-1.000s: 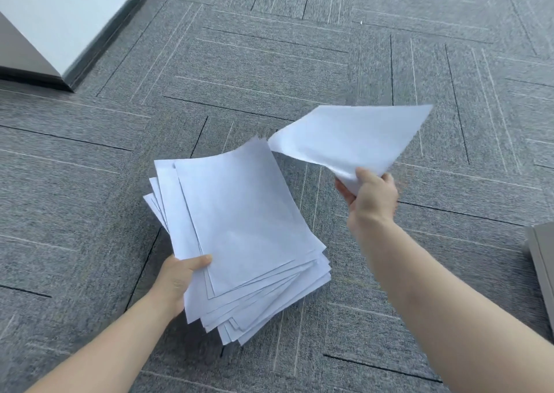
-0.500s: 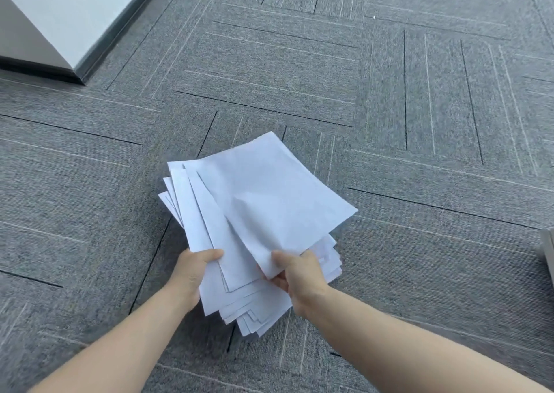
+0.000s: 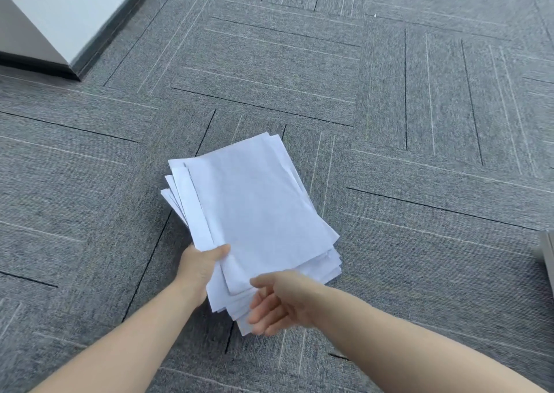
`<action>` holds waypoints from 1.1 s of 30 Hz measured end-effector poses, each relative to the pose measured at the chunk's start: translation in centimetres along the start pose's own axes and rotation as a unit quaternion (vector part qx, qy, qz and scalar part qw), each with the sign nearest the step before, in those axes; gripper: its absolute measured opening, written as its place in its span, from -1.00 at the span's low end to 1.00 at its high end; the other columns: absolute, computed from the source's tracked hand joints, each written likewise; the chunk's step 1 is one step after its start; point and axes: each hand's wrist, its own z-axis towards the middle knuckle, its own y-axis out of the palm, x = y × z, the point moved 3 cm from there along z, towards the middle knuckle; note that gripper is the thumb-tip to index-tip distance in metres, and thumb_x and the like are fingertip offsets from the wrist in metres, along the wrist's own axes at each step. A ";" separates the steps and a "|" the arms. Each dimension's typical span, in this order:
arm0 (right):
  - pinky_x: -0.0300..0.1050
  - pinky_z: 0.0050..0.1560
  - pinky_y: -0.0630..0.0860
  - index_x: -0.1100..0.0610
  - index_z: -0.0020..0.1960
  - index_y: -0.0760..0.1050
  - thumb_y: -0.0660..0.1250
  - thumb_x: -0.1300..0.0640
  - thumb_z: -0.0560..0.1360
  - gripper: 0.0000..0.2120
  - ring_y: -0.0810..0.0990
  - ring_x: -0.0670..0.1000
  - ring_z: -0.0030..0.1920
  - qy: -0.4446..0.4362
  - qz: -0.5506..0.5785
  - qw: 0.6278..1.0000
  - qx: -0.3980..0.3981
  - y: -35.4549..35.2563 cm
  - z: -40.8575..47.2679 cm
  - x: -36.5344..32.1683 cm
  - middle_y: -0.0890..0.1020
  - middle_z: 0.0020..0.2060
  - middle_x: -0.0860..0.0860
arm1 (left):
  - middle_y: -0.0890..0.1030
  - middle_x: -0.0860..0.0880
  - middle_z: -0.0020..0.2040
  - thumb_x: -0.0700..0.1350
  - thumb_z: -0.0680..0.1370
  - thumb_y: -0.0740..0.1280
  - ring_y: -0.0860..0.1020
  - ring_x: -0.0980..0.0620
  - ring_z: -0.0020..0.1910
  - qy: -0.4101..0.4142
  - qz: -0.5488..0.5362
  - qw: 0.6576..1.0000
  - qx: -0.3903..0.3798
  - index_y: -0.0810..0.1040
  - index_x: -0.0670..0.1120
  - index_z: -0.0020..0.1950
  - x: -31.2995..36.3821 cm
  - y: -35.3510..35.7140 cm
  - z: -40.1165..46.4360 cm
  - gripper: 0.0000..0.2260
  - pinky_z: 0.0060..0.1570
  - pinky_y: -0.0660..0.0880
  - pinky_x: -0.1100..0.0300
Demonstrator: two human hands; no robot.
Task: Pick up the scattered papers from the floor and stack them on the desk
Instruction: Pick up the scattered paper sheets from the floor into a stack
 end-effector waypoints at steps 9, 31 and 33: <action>-0.04 -0.02 0.56 0.12 0.13 0.53 0.34 0.14 0.54 -0.83 0.60 0.02 -0.06 -0.354 -0.051 0.830 0.428 -9.1 -4.6 -7.6 0.64 -0.04 0.02 | 0.69 -0.16 0.06 -0.37 0.42 0.43 0.64 -0.17 0.07 0.068 -0.014 0.997 -0.027 0.64 -0.19 0.09 2.0 -0.3 0.7 -0.74 0.21 0.50 -0.16; 0.08 0.02 0.66 0.23 0.18 0.58 0.41 0.34 0.48 -0.73 0.70 0.15 -0.05 -0.357 0.084 0.911 0.190 -14.0 -5.3 -8.7 0.71 0.02 0.19 | 0.71 -0.18 0.01 0.02 0.01 0.68 0.68 -0.16 0.03 0.075 0.066 0.980 -0.174 0.64 -0.19 0.05 6.2 4.8 -0.8 -0.32 0.09 0.59 -0.07; 0.11 0.05 0.64 0.25 0.21 0.56 0.39 0.33 0.50 -0.71 0.70 0.16 -0.03 -0.355 0.095 0.910 0.192 -14.1 -6.4 -8.7 0.70 0.05 0.20 | 0.70 -0.21 0.05 -0.12 0.16 0.61 0.66 -0.20 0.05 0.066 0.064 0.981 -0.168 0.61 -0.23 0.12 7.1 5.2 -1.7 -0.44 0.14 0.55 -0.16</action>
